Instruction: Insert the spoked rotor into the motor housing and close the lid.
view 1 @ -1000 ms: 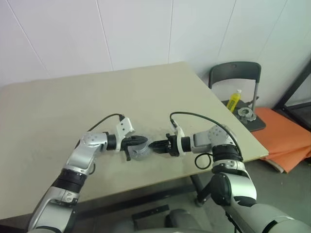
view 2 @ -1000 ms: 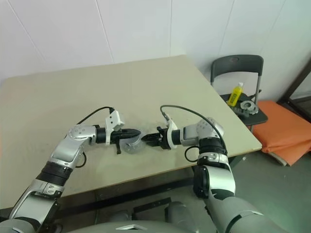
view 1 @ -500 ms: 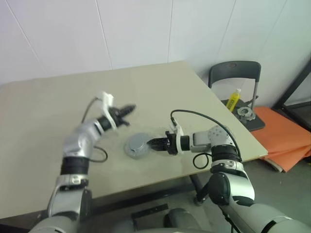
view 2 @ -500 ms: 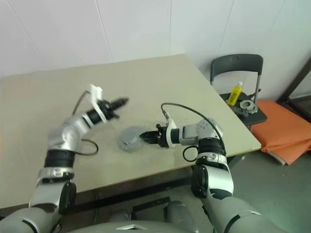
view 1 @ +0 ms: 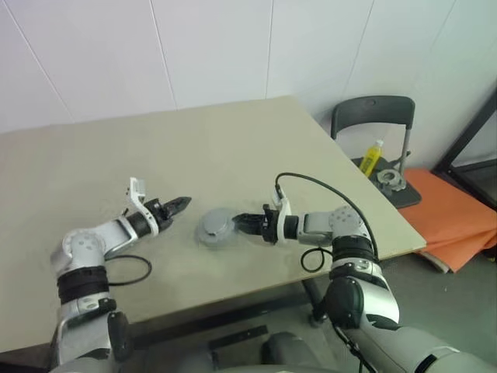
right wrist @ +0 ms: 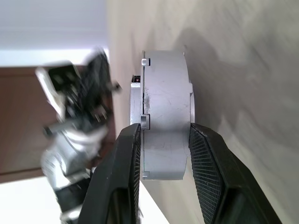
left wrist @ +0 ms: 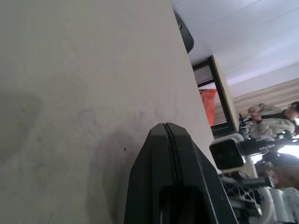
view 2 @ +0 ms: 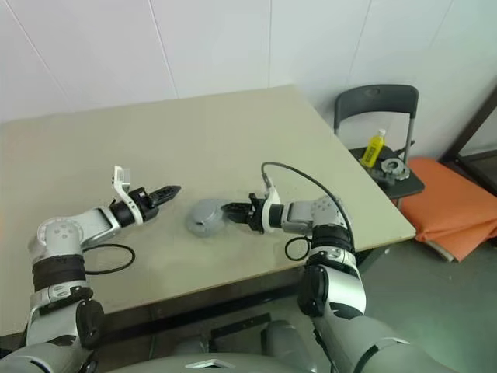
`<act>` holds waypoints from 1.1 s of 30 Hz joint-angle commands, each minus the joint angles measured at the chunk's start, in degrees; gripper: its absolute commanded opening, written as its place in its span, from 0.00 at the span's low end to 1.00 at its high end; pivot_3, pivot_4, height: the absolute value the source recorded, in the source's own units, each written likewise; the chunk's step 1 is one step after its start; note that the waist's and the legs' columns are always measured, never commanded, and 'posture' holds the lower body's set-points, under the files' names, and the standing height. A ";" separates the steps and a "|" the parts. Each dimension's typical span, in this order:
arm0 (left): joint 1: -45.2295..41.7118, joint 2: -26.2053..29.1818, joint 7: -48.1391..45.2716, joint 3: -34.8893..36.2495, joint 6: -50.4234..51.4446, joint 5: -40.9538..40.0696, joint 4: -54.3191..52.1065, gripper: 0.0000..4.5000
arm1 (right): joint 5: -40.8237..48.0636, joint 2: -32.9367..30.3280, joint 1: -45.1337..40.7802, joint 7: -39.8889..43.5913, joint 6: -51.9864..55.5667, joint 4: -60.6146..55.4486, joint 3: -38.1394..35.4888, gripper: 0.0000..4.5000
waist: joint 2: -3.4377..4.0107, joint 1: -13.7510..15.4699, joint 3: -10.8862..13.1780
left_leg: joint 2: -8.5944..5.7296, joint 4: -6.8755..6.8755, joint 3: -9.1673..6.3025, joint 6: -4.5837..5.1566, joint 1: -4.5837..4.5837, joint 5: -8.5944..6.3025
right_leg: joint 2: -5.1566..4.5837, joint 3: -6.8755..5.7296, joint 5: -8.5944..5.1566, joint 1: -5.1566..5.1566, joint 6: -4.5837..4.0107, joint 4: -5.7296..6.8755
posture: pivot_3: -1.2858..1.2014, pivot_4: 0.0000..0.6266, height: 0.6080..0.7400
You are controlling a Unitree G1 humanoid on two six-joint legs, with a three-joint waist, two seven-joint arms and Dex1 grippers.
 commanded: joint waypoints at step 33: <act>-1.78 -3.98 16.30 12.70 8.16 -17.64 5.27 0.99 | 11.47 4.00 -1.56 3.37 -10.03 -3.18 -0.04 0.30 | -0.01 0.27 0.00 | -0.10 0.17 -0.11 -0.01 -0.55 0.00 | -0.18 -0.10 0.15 -0.27 -0.22 -0.15 | 0.52 0.00 1.00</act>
